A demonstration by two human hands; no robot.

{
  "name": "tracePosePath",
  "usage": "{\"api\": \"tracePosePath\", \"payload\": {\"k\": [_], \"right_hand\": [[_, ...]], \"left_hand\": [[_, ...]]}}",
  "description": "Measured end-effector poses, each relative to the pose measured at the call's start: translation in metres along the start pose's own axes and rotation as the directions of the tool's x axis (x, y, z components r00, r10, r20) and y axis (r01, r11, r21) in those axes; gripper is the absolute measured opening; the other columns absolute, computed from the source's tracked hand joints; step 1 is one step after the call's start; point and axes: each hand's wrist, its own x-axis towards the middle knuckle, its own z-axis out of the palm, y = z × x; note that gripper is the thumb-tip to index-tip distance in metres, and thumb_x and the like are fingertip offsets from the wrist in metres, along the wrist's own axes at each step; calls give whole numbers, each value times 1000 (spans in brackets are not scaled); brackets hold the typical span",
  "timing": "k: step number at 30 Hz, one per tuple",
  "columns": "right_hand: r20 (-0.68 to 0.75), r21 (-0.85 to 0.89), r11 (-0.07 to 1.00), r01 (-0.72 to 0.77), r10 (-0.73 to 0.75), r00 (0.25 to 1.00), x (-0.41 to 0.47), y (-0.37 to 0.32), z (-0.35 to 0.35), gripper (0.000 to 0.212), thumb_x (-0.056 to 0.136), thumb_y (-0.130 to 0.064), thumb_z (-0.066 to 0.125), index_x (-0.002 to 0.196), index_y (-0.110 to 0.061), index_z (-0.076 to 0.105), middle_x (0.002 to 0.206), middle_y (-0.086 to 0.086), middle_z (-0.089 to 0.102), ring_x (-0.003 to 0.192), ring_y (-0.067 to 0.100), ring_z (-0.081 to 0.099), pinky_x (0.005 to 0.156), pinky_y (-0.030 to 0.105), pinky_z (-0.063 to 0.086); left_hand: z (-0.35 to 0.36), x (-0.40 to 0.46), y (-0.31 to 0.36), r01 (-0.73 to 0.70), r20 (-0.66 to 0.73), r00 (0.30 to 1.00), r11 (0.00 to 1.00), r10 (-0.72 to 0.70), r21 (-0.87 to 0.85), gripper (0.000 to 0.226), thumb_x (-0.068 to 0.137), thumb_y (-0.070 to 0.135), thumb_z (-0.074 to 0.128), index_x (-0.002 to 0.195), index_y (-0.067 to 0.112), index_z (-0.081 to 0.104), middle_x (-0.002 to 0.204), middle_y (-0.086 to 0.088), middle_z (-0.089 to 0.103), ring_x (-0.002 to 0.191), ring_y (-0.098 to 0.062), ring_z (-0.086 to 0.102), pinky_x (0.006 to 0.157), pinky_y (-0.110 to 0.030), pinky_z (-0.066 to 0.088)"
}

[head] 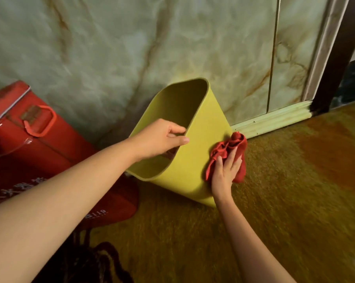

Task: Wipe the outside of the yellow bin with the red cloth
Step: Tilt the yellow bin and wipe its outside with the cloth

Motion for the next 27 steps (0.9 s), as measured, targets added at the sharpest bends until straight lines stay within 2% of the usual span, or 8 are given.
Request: {"api": "tracePosePath", "payload": {"k": [3, 6, 8, 11, 16, 19, 23, 27], "right_hand": [[26, 8, 997, 80, -80, 996, -6, -6, 7, 71, 92, -41, 46, 146, -32, 0, 158, 9, -1, 144, 20, -5, 111, 48, 1], [14, 22, 999, 49, -49, 999, 4, -10, 0, 94, 73, -51, 55, 147, -21, 5, 155, 16, 8, 143, 26, 5, 116, 42, 3], [2, 42, 999, -2, 1, 1000, 14, -16, -8, 93, 67, -51, 55, 146, -27, 13, 151, 16, 14, 141, 29, 13, 117, 45, 10], [39, 87, 995, -41, 38, 999, 16, -21, -13, 76, 78, -43, 60, 143, -34, 22, 150, 10, 19, 138, 26, 20, 116, 46, 16], [147, 240, 971, -1, -35, 988, -11, -31, -20, 73, 80, -35, 59, 143, -32, 22, 147, -6, 31, 135, 12, 31, 116, 43, 23], [196, 229, 973, -11, -35, 980, -32, -35, -24, 84, 73, -41, 56, 145, -30, 16, 148, -4, 31, 135, 12, 30, 115, 43, 23], [123, 120, 985, 123, -138, 983, -53, -53, -24, 81, 75, -39, 52, 146, -21, 17, 146, 7, 30, 135, 18, 27, 114, 48, 21], [8, 12, 962, 274, -274, 962, -82, -76, -12, 81, 74, -46, 50, 145, -30, 14, 139, 7, 32, 129, 17, 26, 109, 53, 20]], "left_hand": [[-22, -44, -33, 11, 116, 992, 954, -48, 300, 63, 66, 47, 71, 121, 22, 54, 121, 13, 51, 98, 17, 50, 86, -2, 36], [-33, -82, -68, -103, 193, 981, 834, -4, 543, 31, 73, 24, 70, 102, 16, 68, 109, 1, 70, 97, 5, 55, 78, 0, 33], [-26, -89, -73, -166, 148, 984, 835, 103, 524, 10, 78, 15, 66, 86, 13, 71, 86, -5, 76, 83, 3, 59, 64, -3, 35], [-15, -84, -58, -248, 71, 968, 856, 242, 454, 6, 78, 17, 65, 80, 16, 71, 65, 12, 63, 67, 20, 49, 57, 1, 31], [-11, -73, -32, -274, 104, 962, 865, 254, 421, 16, 80, 20, 62, 66, 15, 62, 51, 6, 52, 59, 2, 45, 55, -18, 33], [-15, -70, -23, -231, 53, 972, 906, 227, 355, 30, 79, 17, 64, 51, 22, 54, 44, 13, 49, 51, 8, 43, 50, -10, 29], [-23, -69, -13, -177, -20, 980, 918, 197, 354, 39, 78, 16, 63, 50, 8, 39, 49, 2, 31, 51, -3, 25, 48, -19, 21], [-30, -70, -1, -184, -100, 968, 924, 229, 335, 43, 76, 13, 64, 48, 8, 31, 49, 1, 22, 52, -9, 19, 47, -22, 17]]}}
